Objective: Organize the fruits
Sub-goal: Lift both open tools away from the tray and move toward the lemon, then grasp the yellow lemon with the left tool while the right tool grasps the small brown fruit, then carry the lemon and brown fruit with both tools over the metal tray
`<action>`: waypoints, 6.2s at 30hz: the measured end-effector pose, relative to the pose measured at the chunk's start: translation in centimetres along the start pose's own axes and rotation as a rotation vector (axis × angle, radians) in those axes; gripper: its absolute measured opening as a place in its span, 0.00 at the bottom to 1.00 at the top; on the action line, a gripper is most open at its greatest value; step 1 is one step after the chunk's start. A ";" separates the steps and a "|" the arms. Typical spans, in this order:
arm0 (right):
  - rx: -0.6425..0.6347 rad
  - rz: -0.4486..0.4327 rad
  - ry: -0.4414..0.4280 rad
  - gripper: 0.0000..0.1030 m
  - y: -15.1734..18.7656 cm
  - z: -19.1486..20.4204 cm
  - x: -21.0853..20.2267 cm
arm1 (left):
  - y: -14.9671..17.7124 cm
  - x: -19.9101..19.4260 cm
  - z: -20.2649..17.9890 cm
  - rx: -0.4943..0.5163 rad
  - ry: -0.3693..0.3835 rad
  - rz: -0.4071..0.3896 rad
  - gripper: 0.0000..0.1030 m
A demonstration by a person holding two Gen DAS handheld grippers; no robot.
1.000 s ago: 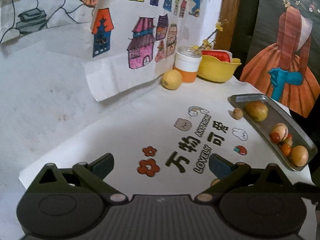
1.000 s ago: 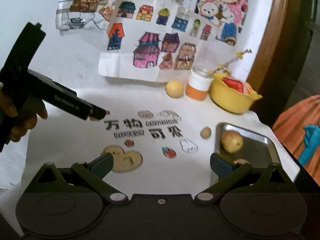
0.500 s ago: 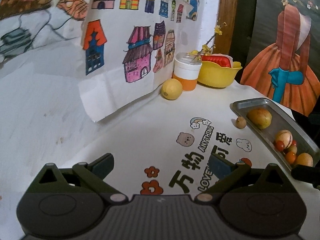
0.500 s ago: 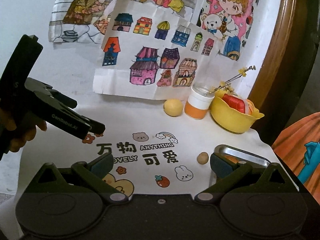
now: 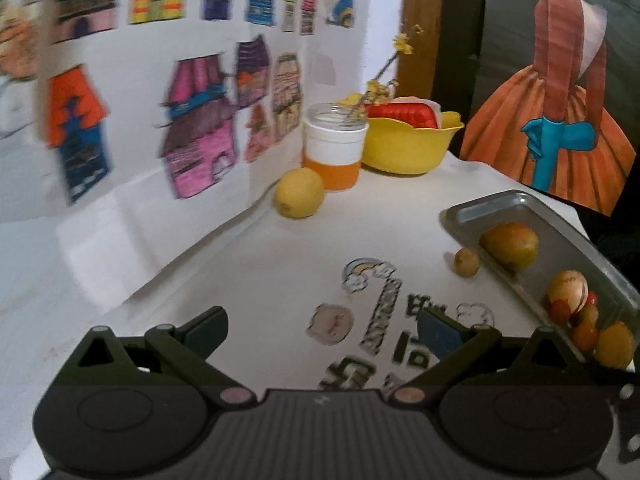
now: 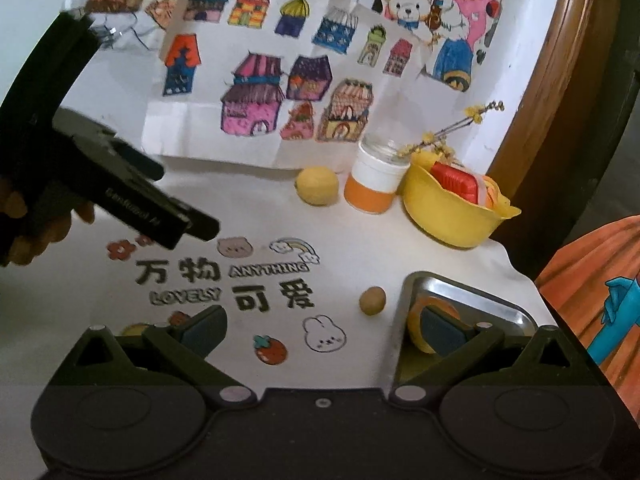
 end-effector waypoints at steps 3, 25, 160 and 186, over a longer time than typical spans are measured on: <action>0.009 0.004 0.018 0.99 0.5 -0.6 0.9 | -0.7 1.6 -0.9 0.019 0.037 -0.006 1.00; -0.048 0.058 -0.111 0.82 -0.9 -3.0 7.3 | -5.5 8.0 1.3 0.158 -0.035 -0.071 1.00; 0.010 0.107 -0.215 0.29 5.2 -0.3 2.0 | 3.1 3.5 -9.6 0.215 0.252 0.064 0.54; 0.043 0.126 -0.200 0.28 6.0 -0.9 2.1 | 2.6 5.3 -11.4 0.272 0.257 0.069 0.56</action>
Point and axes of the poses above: each gripper's, at about its wrist camera, not at the fingertips, and x roughly the way its jaws point, z to its left, y to its underside, the point moved 7 cm from there along x, roughly the way its jaws point, and after that the axes turned 13 degrees about y, right-handed, at the moved point
